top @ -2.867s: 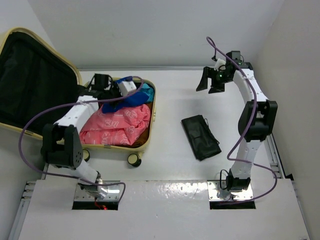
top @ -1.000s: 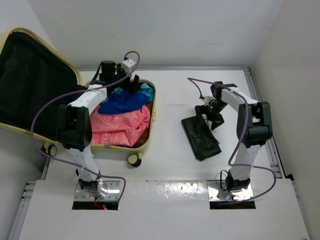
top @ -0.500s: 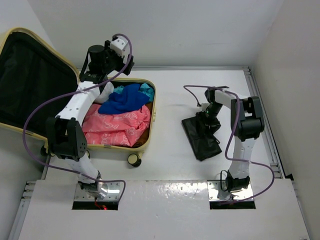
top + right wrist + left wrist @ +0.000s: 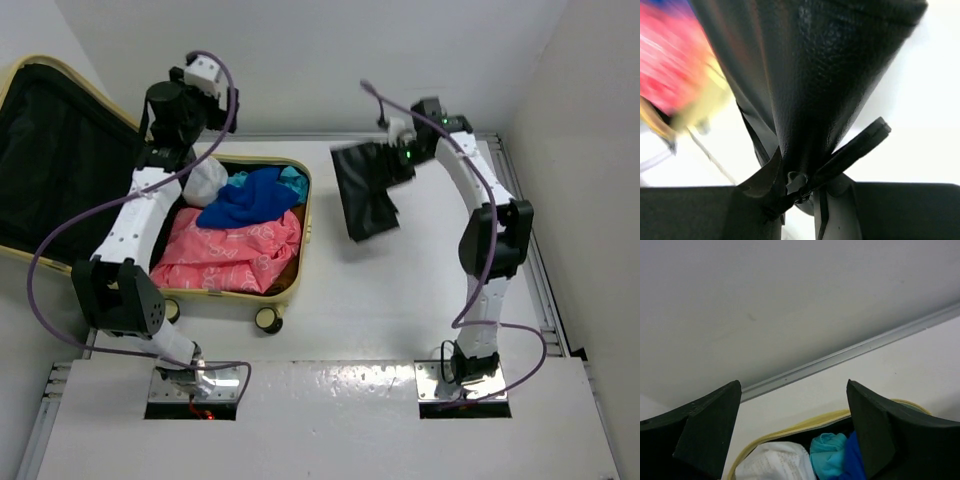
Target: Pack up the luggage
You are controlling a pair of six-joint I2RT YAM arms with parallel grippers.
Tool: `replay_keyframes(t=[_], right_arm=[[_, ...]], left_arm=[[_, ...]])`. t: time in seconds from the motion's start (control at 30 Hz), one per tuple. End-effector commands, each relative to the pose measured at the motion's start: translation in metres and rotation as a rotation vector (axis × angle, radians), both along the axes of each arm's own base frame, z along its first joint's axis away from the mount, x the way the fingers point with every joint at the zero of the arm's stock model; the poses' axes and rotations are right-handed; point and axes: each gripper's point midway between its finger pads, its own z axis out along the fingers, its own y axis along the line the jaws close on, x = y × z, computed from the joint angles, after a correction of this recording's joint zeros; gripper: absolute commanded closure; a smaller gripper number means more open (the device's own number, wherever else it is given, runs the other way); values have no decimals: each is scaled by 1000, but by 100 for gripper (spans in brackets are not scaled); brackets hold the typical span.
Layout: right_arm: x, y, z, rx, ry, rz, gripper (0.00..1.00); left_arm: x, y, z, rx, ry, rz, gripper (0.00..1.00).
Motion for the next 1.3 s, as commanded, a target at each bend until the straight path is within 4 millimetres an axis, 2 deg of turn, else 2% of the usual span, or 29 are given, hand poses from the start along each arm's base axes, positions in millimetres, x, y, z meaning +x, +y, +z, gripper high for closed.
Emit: replay_keyframes(t=[0.0, 0.03, 0.07, 0.1, 0.13, 0.17, 0.2, 0.23, 0.27, 0.3, 0.33, 0.37, 0.4, 0.43, 0.47, 0.5, 0.53, 0.6, 0.63, 0.7, 0.73, 0.9, 0.93, 1.0, 1.07, 1.13, 1.17, 1.2, 1.27], right_arm=[[43, 74, 149, 314, -358, 80, 100], [46, 84, 156, 344, -381, 92, 100], [65, 99, 178, 405, -489, 89, 100], [66, 108, 188, 436, -515, 89, 100], [64, 130, 183, 491, -480, 75, 100], [68, 141, 187, 522, -517, 87, 100], [73, 149, 169, 521, -487, 74, 100], [72, 168, 172, 549, -508, 97, 100], [71, 178, 170, 584, -439, 58, 100], [80, 191, 155, 601, -416, 53, 100], [80, 205, 160, 641, -399, 38, 100], [81, 217, 151, 660, -337, 13, 100], [84, 226, 132, 666, -270, -16, 100], [85, 232, 126, 671, -253, -17, 100], [79, 246, 132, 687, -238, -11, 100], [82, 254, 109, 671, -189, -32, 100], [84, 256, 100, 659, -180, -48, 100], [82, 265, 87, 637, -159, -64, 100], [83, 268, 65, 612, -116, -80, 100], [87, 267, 55, 587, -93, -102, 100], [86, 266, 38, 565, -61, -109, 100], [59, 269, 18, 508, -21, -13, 100], [51, 271, 24, 517, -14, 18, 100], [41, 270, 31, 536, 6, 52, 100], [30, 269, 53, 572, 6, 82, 100], [21, 264, 61, 616, 84, 63, 100], [24, 262, 96, 681, 17, 77, 100], [19, 264, 101, 697, 82, 50, 100], [13, 265, 133, 741, 97, 49, 100]], left_arm=[[-14, 52, 56, -152, -63, 192, 11], [-16, 58, 62, -180, -58, 207, 14], [-19, 64, 70, -231, -57, 227, 15], [-20, 78, 75, -251, -67, 278, 16], [-31, 90, 89, -268, -108, 328, 18], [-37, 90, 101, -272, -140, 324, 18], [-43, 99, 108, -263, -171, 374, 18], [-49, 104, 117, -258, -198, 396, 18], [-55, 114, 122, -247, -214, 433, 18], [-63, 127, 134, -220, -247, 480, 18], [-72, 130, 143, -208, -264, 501, 19], [-76, 142, 147, -162, -276, 544, 19], [-90, 156, 162, -141, -314, 612, 19], [-95, 163, 166, -106, -315, 651, 20], [-103, 174, 171, -71, -318, 704, 20], [-111, 185, 176, -7, -317, 755, 20], [-126, 201, 188, 15, -335, 831, 22], [-142, 218, 194, 61, -319, 914, 22], [-157, 233, 206, 84, -326, 986, 22], [-165, 250, 210, 86, -319, 1053, 22], [-173, 256, 215, 74, -328, 1074, 22], [-206, 306, 236, 48, -424, 1258, 22], [-210, 319, 235, 42, -426, 1299, 22], [-213, 329, 231, 33, -422, 1332, 22], [-212, 333, 228, 33, -420, 1324, 22], [-215, 328, 229, 37, -426, 1302, 20], [-211, 328, 217, 46, -395, 1291, 20], [-219, 323, 222, 45, -414, 1282, 19], [-220, 320, 216, 38, -406, 1268, 19]])
